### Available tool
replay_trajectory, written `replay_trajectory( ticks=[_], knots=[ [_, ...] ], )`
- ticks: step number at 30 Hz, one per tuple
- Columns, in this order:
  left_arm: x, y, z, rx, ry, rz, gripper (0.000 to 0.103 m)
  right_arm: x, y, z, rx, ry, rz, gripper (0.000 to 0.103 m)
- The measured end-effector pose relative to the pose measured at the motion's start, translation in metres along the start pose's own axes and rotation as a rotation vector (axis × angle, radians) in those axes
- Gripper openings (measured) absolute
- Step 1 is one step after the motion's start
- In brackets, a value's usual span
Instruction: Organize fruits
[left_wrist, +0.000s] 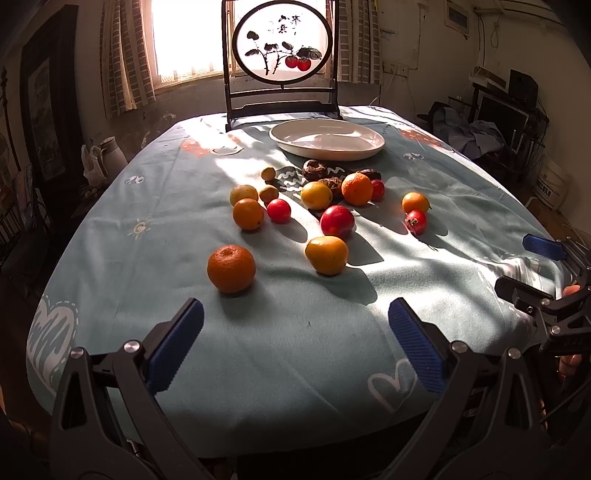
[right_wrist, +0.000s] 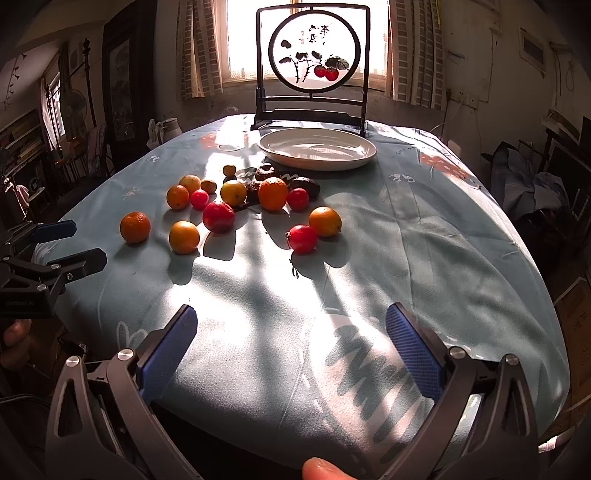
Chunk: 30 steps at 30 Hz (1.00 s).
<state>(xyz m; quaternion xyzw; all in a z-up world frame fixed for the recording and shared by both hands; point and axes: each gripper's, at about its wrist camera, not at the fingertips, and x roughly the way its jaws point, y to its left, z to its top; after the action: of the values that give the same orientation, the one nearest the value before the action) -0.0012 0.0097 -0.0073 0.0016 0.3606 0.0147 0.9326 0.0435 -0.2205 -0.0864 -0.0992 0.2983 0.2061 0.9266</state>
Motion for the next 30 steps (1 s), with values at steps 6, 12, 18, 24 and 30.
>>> replay_trajectory(
  ticks=[6, 12, 18, 24, 30],
  knots=[
    [0.002, 0.000, -0.002, 0.001, 0.007, 0.000, 0.101, 0.000, 0.001, -0.001, -0.001, 0.000, 0.002, 0.102],
    [0.002, 0.000, -0.002, 0.001, 0.009, 0.000, 0.101, 0.001, 0.001, -0.001, -0.001, 0.000, 0.004, 0.102],
    [0.006, 0.000, -0.003, 0.000, 0.017, -0.001, 0.101, 0.003, 0.004, -0.006, 0.000, 0.002, 0.013, 0.102],
    [0.013, 0.001, -0.004, -0.002, 0.034, -0.004, 0.101, 0.008, 0.000, -0.004, 0.008, 0.004, 0.028, 0.102],
    [0.021, 0.003, -0.006, -0.001, 0.051, -0.005, 0.101, 0.011, -0.003, -0.004, 0.049, -0.026, 0.082, 0.102]
  ],
)
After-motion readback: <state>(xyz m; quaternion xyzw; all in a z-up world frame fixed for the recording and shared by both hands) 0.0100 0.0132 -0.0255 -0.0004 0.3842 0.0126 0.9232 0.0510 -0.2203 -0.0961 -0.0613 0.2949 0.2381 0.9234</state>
